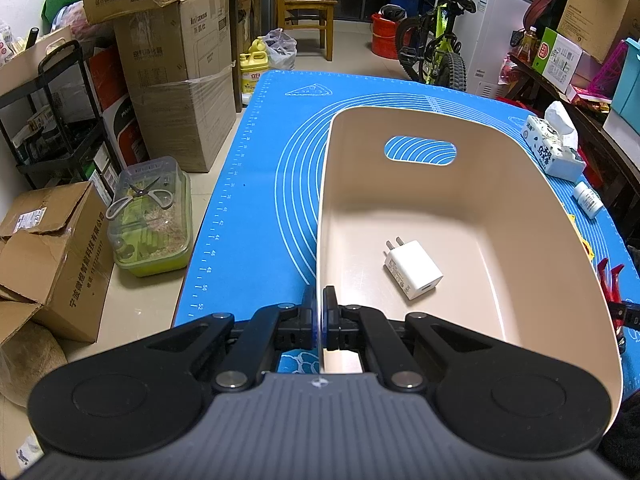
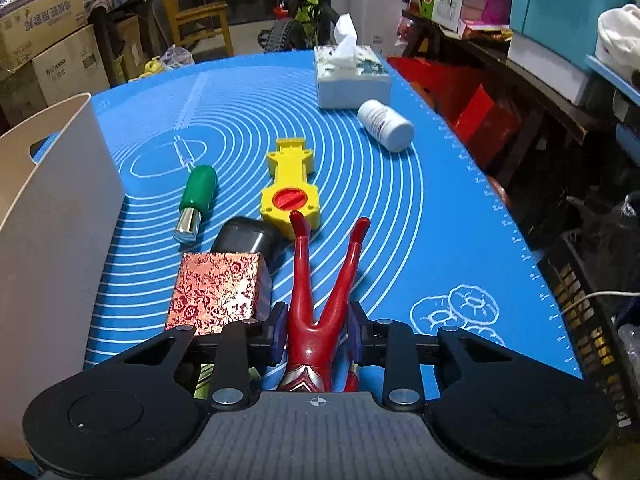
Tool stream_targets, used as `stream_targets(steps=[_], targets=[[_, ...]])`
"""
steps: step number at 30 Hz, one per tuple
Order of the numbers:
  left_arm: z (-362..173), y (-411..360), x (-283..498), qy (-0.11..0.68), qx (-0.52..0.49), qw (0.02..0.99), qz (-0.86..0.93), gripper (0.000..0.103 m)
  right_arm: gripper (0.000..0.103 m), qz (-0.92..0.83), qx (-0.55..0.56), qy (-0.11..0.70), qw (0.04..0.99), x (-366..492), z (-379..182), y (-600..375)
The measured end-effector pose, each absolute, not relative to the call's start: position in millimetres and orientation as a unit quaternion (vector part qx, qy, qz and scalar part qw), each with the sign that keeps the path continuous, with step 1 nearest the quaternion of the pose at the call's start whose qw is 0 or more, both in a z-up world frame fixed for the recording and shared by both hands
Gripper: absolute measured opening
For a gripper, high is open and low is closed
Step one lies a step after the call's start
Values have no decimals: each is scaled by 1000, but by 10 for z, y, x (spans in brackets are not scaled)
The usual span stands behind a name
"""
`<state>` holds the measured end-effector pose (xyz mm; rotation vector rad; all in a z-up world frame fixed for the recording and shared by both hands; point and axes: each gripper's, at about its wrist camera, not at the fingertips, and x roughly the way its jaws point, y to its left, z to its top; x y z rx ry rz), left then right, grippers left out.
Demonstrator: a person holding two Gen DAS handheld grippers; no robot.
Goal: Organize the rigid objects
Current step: 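Lift the red figure, carry it into the bin and release it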
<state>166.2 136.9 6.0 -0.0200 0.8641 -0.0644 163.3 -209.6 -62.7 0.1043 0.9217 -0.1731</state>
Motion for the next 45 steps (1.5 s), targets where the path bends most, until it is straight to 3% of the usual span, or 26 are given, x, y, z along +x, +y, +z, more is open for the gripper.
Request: stream_targets(steps=[27,45], targets=[[60,1370,1659,419,-11,907,-31,4,38,-90,9,331,939,1409,-162,-2063],[59,1373,1659,419,-11,907,-31,4,38,-1,13,246,969,1646,617,-1560]])
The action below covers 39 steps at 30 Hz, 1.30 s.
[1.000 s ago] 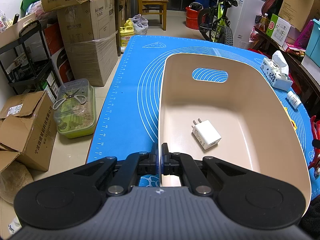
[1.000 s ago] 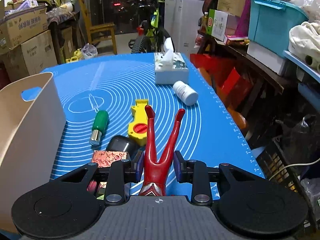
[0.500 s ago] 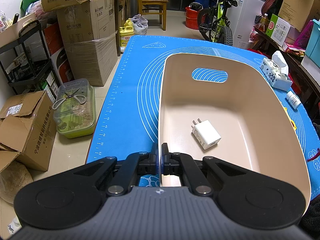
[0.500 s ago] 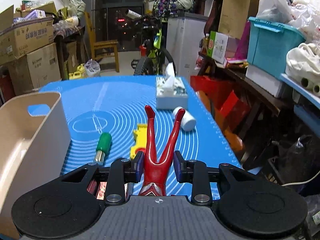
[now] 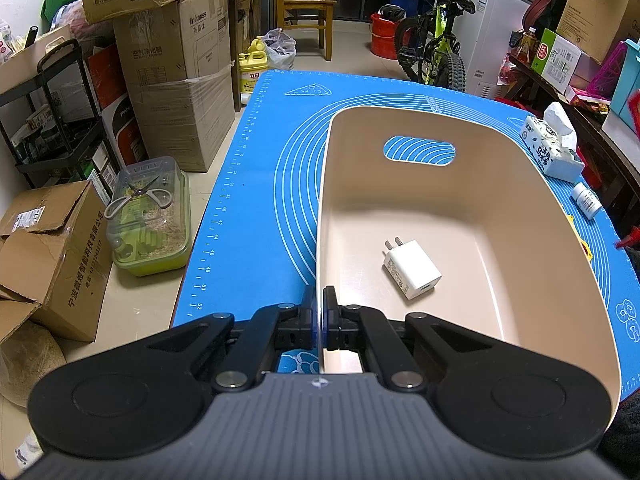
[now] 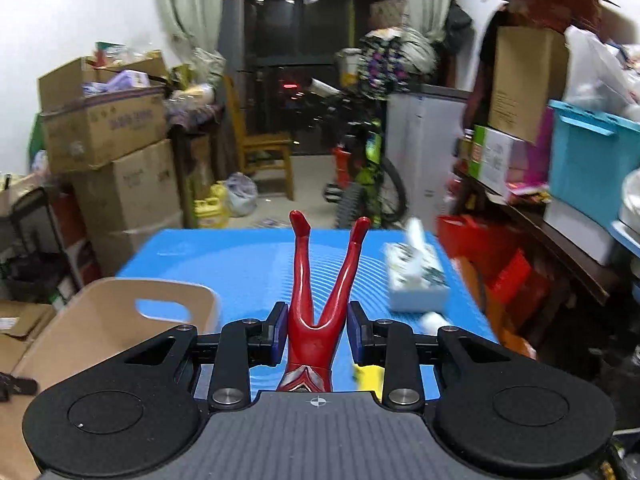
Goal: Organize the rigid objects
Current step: 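Lift the red figure, carry it into the bin and release it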
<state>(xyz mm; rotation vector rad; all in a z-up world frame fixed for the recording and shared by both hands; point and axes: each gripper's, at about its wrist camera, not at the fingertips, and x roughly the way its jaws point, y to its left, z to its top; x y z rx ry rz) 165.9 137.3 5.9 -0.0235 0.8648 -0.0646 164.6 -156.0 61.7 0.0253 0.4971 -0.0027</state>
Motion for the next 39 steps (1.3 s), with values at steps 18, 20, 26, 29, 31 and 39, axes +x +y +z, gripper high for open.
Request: stream_targets(steps=[18,20,26,29,31,39], targets=[[55,1342,1647,419,-10,908,-31,4,38,131,4,309,942,1999,413,-374],[55,1341,1649,419,-11,908,-31,4,38,141,-1,331,933,2028,311,-289],[53,1338,1649,419,-11,907,-32,4,38,159,-39,382,909,2040,6,2],[54,1342,1648,419,-12,907,-32,4,39,156,-54,399,902,2033,-114,65],[56,1341,1647,419,-12,907,-33,4,40,155,-46,405,900,2041,-116,51],[55,1340,1647,419,-13,907,-32,4,71,143,-23,384,912,1957,53,-199]])
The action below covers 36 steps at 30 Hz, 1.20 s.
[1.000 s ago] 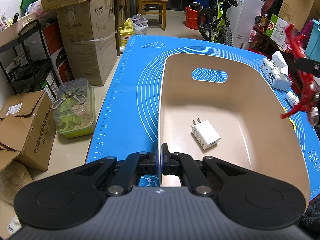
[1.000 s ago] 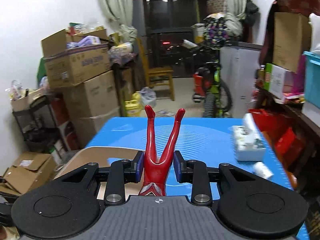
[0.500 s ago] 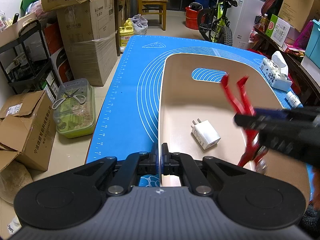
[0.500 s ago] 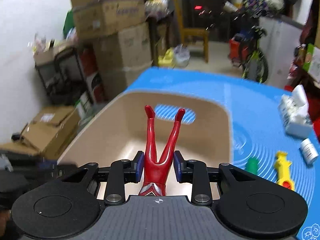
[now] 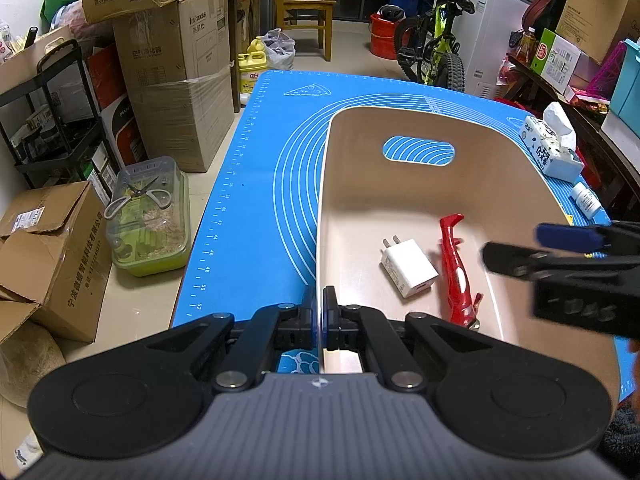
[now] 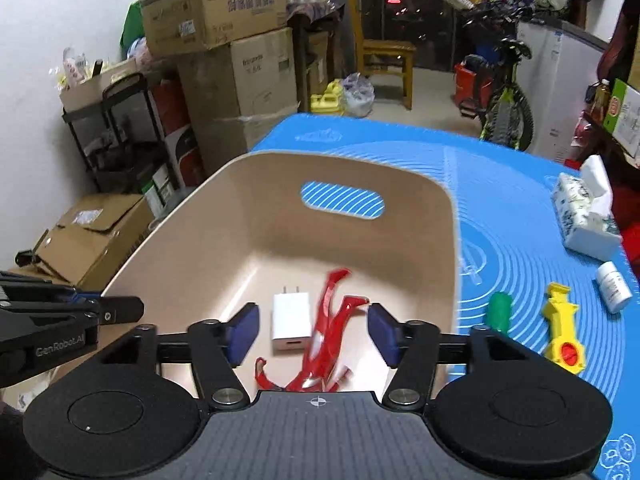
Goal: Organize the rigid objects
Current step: 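Lift the red figure, carry it into the bin and release it, then move the right gripper to the green tape roll and grasp it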
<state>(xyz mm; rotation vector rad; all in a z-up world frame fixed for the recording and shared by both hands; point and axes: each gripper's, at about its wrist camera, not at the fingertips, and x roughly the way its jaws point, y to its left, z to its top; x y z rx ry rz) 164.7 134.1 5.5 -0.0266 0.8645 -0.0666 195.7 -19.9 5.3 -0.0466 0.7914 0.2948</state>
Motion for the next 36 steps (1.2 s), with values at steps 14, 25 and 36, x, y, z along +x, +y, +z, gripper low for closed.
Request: stream_targets(steps=[14,25,36], targets=[[59,1341,1647,419,-13,907,-33,4,82,67,-8,339,938,1569,464,-1164],[59,1338,1645,419,-13,907,-32,4,84,7,28,425,905,1441,-41,-1855],[79,1350,1642,418,-12,908,-32,4,84,33,40,490,870,1481,-559,-1932]])
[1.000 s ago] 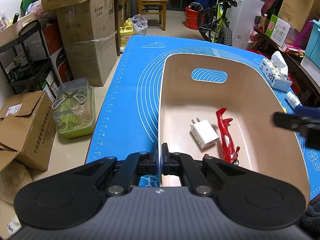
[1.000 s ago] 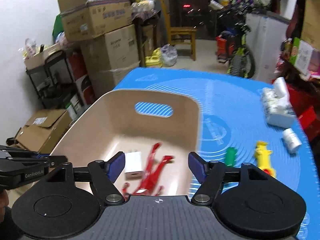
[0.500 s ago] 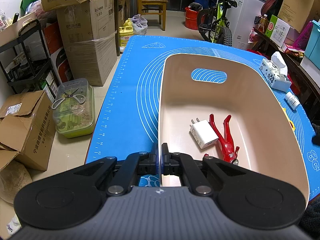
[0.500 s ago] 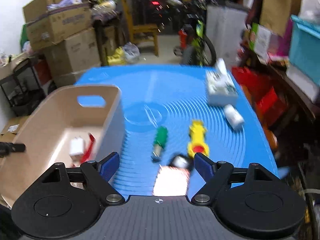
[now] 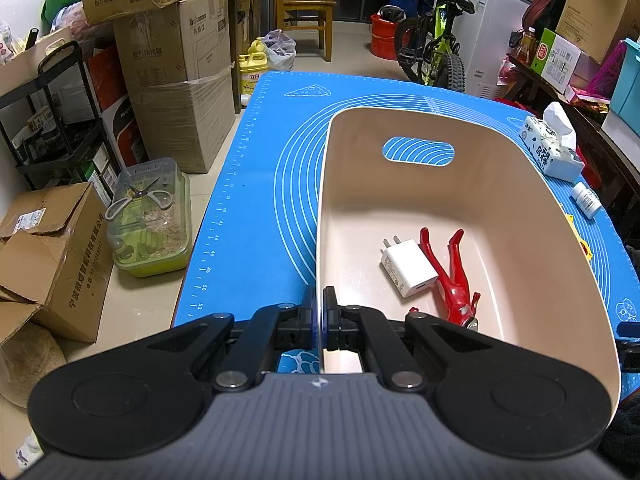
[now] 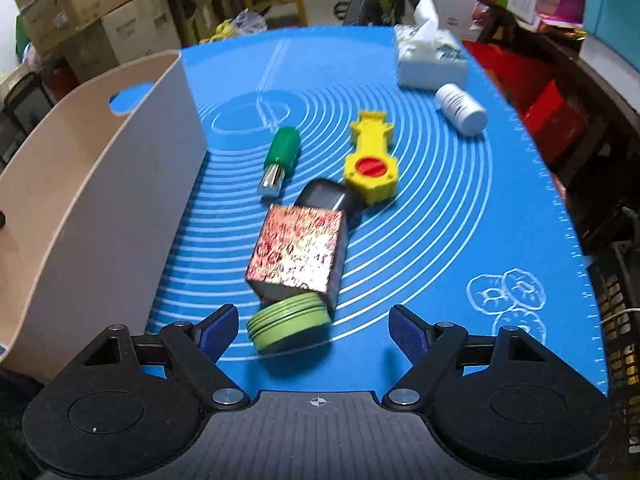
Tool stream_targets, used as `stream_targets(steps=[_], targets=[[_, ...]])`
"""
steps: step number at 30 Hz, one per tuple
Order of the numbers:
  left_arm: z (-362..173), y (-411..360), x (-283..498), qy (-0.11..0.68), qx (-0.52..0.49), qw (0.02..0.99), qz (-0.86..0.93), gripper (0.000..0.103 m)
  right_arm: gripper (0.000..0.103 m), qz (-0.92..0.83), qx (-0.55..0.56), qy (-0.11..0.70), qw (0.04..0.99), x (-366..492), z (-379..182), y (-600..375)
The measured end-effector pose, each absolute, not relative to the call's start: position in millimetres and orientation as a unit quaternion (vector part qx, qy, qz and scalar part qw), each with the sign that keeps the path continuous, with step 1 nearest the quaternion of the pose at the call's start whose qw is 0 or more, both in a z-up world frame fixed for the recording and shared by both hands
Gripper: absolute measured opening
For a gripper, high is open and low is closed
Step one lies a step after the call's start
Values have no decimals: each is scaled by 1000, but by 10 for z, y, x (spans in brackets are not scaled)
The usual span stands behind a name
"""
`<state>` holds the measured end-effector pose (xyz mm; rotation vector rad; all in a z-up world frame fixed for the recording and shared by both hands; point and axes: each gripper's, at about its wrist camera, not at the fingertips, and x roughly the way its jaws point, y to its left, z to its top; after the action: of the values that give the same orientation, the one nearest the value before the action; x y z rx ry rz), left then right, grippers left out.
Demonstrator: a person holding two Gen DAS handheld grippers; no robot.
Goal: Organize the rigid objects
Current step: 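Move the right gripper to the green tape roll and grasp it, then carry the green tape roll into the bin and open the right gripper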
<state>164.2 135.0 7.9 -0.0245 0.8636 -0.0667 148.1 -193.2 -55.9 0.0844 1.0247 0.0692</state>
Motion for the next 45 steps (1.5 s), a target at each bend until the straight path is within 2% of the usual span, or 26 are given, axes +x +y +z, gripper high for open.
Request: stream_targets(steps=[5,10,16,28,45], targets=[[76,1351,1641,418,-12,908,-32,4,84,45,33,494,868,1562,-671,-1877],[84,1359,1639,416,-5,909,-32,4,68,48,35,504,861,1623,-767,-1813],[81,1370,1636,415,-3,909,-32,4,55,49,28,500,864,1602,-772,-1792],[85,1369,1636,416,-5,909,-32,4,55,34,0,480,877,1493,-593,-1785],[85,1366,1635,416,-5,909,-32,4,55,92,4,316,944,1615,458,-1298]])
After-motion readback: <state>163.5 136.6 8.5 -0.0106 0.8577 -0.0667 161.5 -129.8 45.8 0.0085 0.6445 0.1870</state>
